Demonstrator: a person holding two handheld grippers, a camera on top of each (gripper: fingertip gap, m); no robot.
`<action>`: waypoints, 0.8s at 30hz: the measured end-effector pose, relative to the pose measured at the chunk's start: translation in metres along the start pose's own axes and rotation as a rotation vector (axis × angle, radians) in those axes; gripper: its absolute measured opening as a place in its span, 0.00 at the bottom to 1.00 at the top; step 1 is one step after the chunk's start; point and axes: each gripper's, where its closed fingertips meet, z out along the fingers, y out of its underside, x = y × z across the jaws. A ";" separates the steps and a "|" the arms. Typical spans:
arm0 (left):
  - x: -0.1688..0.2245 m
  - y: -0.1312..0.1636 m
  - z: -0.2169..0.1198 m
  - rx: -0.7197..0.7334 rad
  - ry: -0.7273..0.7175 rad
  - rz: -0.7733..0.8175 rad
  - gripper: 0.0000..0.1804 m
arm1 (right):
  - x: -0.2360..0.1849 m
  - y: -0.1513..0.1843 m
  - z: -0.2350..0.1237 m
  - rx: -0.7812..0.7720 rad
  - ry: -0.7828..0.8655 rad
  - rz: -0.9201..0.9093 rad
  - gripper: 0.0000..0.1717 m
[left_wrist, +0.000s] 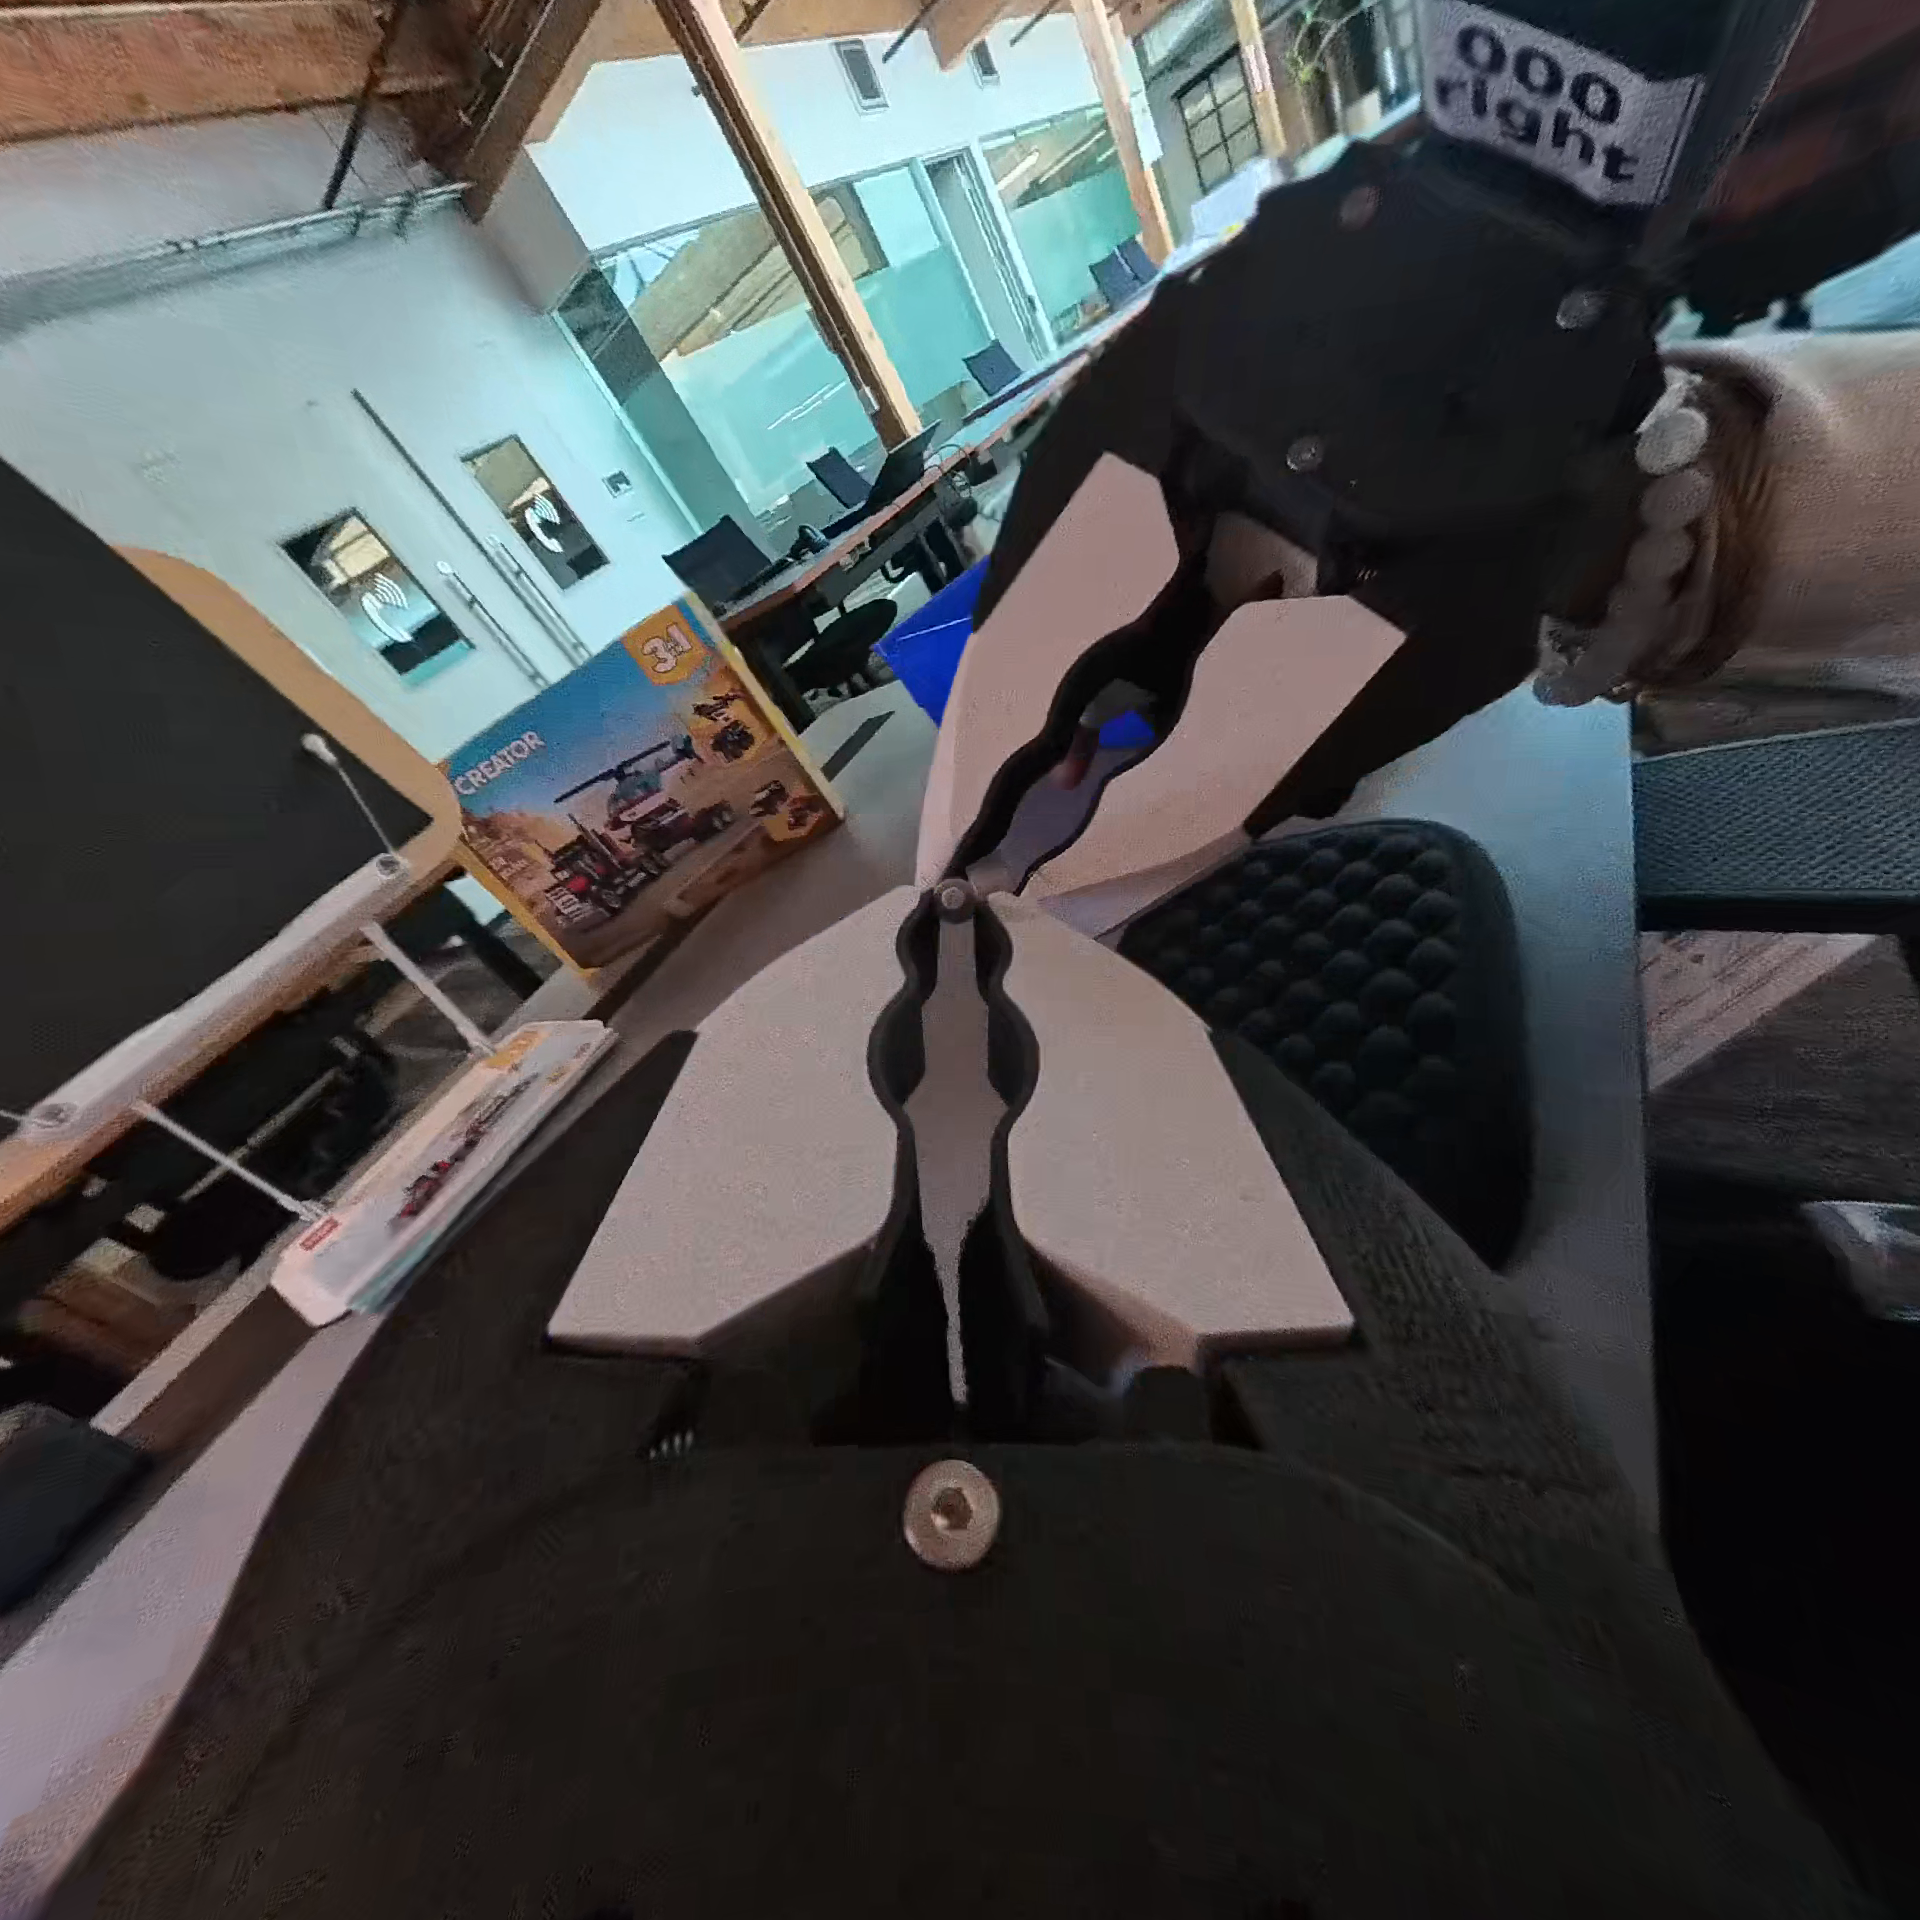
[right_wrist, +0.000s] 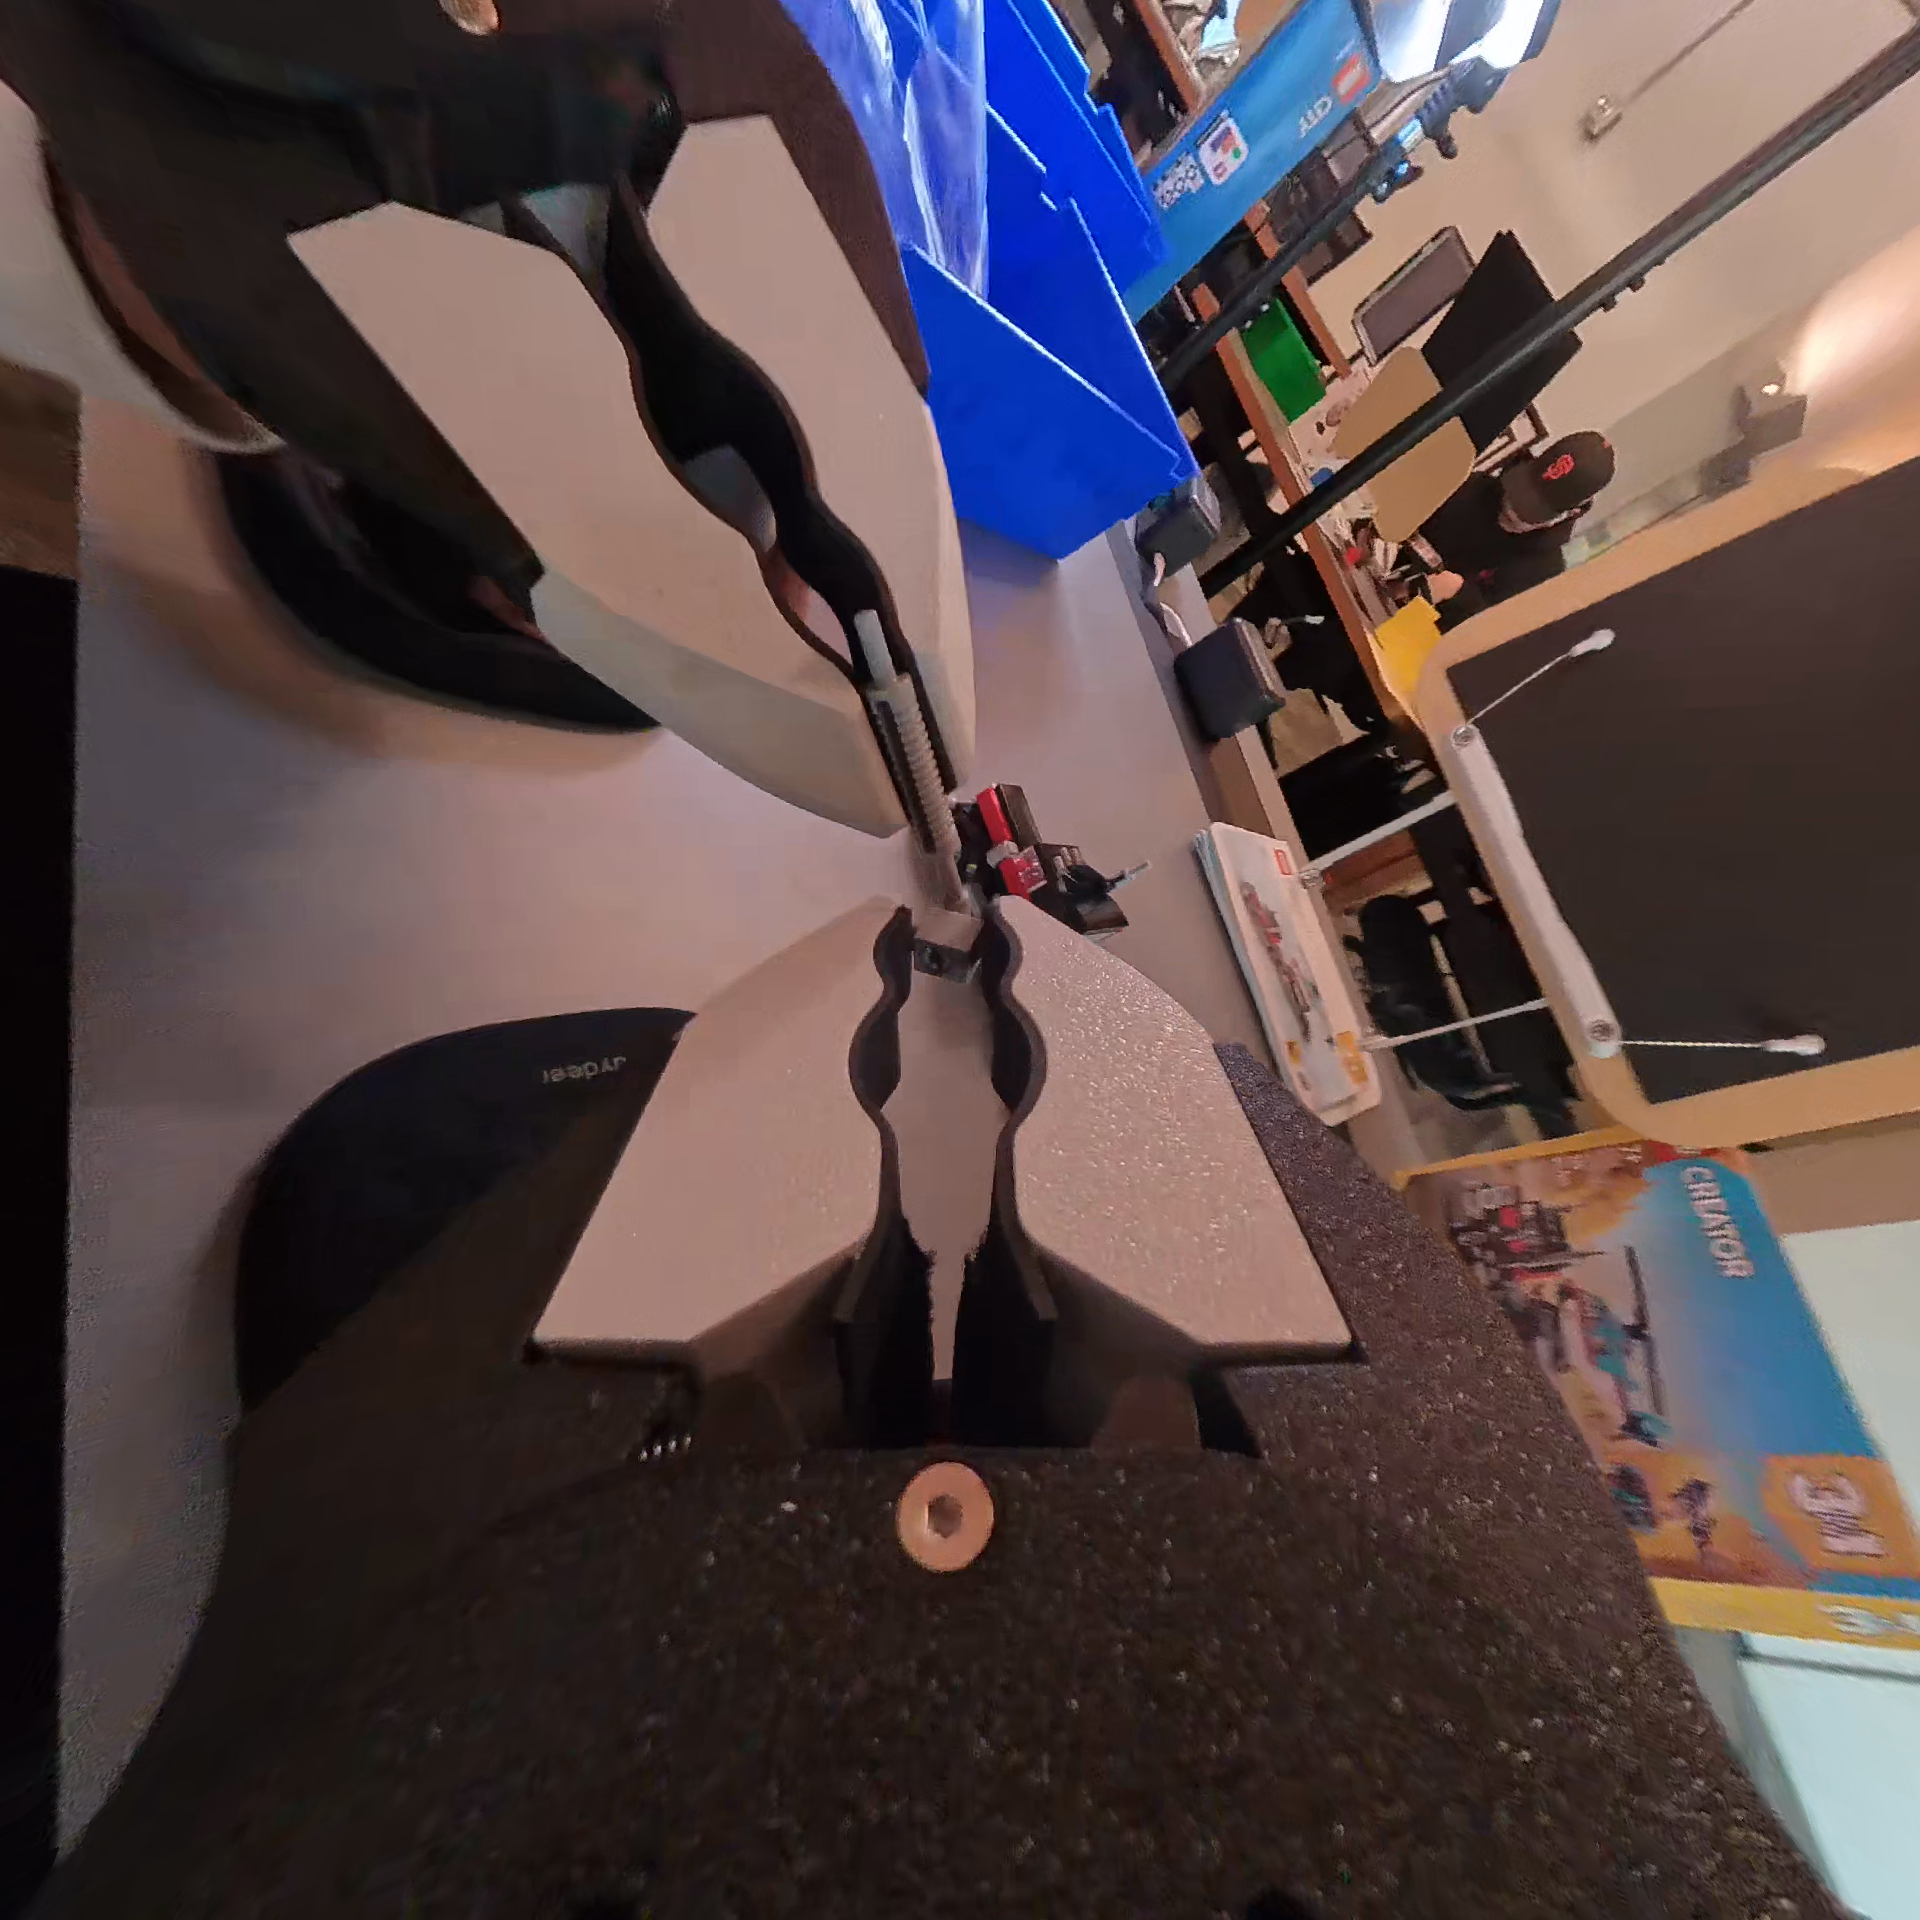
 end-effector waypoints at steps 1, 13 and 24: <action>-0.001 -0.001 -0.001 -0.001 -0.011 0.026 0.04 | 0.001 -0.001 0.000 -0.002 0.018 -0.028 0.07; 0.016 0.016 0.007 -0.014 0.070 0.302 0.03 | -0.024 0.017 0.000 -0.026 -0.063 -0.128 0.10; 0.060 0.041 0.025 0.017 0.356 0.405 0.03 | -0.051 0.052 -0.022 0.046 -0.307 -0.011 0.09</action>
